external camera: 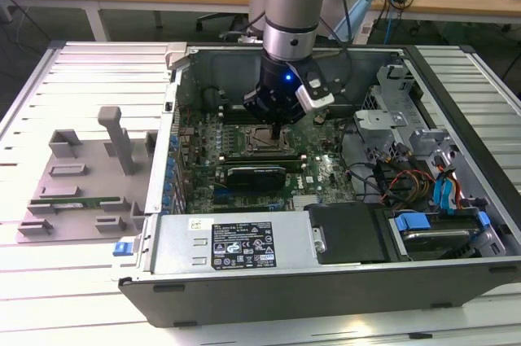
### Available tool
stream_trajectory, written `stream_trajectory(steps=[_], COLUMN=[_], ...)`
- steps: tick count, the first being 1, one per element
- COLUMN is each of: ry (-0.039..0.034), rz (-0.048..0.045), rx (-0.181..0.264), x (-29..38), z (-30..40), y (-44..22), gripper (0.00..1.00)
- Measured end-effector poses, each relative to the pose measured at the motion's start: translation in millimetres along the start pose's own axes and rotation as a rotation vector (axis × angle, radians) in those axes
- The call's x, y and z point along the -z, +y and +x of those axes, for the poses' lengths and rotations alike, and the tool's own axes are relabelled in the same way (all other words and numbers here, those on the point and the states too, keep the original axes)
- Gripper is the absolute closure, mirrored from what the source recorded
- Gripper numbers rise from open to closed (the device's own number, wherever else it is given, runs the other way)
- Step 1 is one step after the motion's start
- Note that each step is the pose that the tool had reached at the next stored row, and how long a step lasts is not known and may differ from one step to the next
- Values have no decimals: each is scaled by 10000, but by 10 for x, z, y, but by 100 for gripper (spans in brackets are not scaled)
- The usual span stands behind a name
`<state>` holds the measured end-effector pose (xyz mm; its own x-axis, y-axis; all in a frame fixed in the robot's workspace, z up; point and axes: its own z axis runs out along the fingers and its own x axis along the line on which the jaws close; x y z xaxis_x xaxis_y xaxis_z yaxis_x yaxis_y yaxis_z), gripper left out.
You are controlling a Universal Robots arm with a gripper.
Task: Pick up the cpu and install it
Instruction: 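Install the first cpu locking lever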
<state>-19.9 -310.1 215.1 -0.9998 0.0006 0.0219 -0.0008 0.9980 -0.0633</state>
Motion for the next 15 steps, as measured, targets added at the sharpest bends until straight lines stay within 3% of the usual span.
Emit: stream_trajectory(steps=[2,4,8,13,15], ry=[0,-1,-1,0,0], rz=[0,-1,0,0,0], rx=[1,1,1,1,1], x=[36,145,247,438,459], z=[1,3,5,9,10], y=[-3,-9,-16,-28,-29], gripper=[89,89,89,89,89])
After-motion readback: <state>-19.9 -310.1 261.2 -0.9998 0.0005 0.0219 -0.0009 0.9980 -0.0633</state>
